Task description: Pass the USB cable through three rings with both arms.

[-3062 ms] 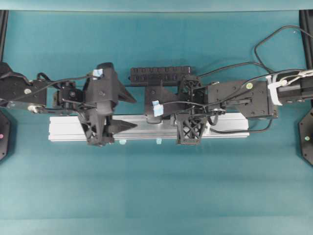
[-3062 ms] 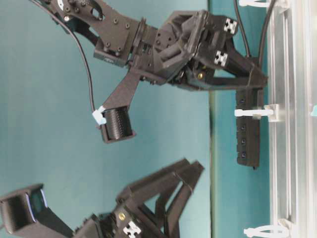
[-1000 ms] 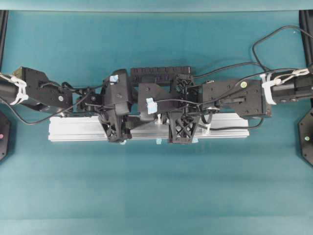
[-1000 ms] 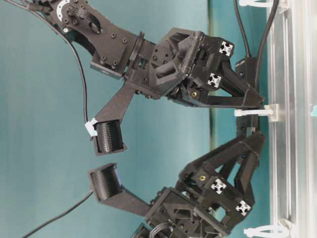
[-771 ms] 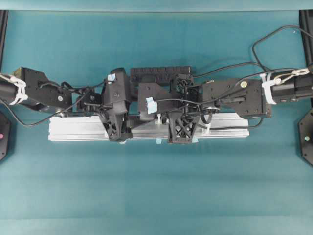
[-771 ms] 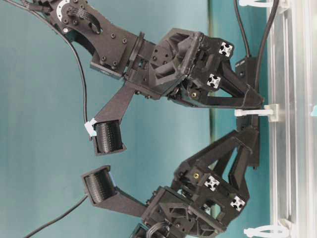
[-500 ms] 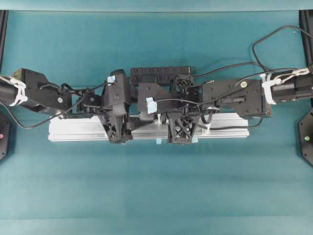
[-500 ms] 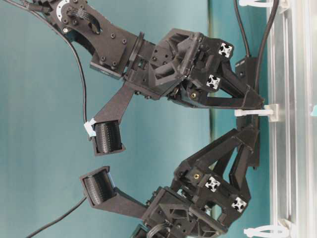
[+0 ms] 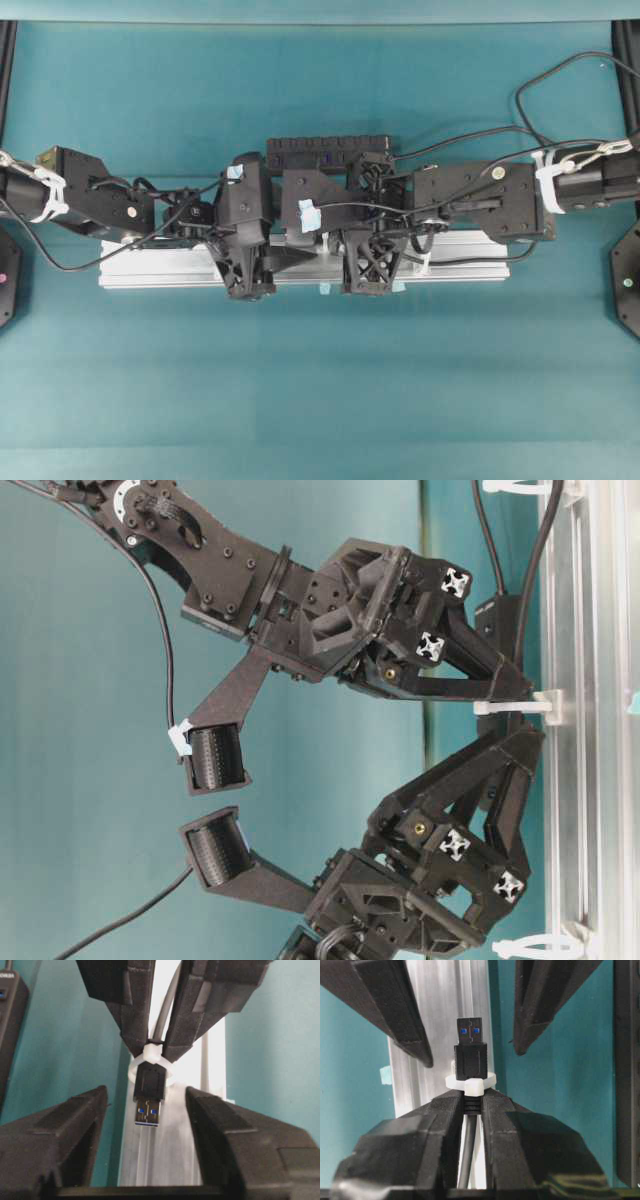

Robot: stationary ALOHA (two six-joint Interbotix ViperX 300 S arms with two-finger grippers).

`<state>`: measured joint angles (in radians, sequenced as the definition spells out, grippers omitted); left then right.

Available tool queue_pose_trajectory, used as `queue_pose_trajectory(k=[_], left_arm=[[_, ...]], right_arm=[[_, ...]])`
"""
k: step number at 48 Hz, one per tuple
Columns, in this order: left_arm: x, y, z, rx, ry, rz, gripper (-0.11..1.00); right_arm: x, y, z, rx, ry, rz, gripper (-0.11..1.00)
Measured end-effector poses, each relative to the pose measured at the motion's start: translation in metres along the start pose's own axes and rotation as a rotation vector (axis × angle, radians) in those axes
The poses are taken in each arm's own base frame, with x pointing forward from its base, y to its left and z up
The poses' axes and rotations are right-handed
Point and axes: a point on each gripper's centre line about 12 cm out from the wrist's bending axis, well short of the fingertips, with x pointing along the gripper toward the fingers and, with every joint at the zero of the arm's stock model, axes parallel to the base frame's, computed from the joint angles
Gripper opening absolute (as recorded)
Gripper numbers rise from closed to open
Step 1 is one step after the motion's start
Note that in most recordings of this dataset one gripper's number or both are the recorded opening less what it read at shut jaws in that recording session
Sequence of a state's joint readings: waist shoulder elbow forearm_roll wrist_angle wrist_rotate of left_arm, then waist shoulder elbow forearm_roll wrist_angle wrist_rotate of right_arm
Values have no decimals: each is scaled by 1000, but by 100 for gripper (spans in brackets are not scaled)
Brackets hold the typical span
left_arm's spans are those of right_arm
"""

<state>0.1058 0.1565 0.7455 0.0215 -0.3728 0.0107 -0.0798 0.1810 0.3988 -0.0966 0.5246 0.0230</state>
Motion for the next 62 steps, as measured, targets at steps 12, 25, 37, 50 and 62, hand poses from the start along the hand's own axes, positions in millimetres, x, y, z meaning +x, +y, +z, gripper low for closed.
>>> queue_pose_trajectory(k=[12, 25, 37, 50, 62], left_arm=[[1, -1, -1, -1, 3, -1, 29], [2, -1, -2, 2, 6, -2, 23], [1, -1, -1, 3, 5, -3, 23], [-2, -1, -2, 8, 11, -3, 23], [-4, -1, -2, 5, 23, -2, 23]], right_arm=[[0, 0, 0, -2, 0, 0, -6], [0, 1, 0, -1, 1, 1, -6], [0, 1, 0, 0, -3, 1, -6], [0, 1, -1, -1, -9, 1, -3], [-10, -1, -8, 3, -9, -2, 43]])
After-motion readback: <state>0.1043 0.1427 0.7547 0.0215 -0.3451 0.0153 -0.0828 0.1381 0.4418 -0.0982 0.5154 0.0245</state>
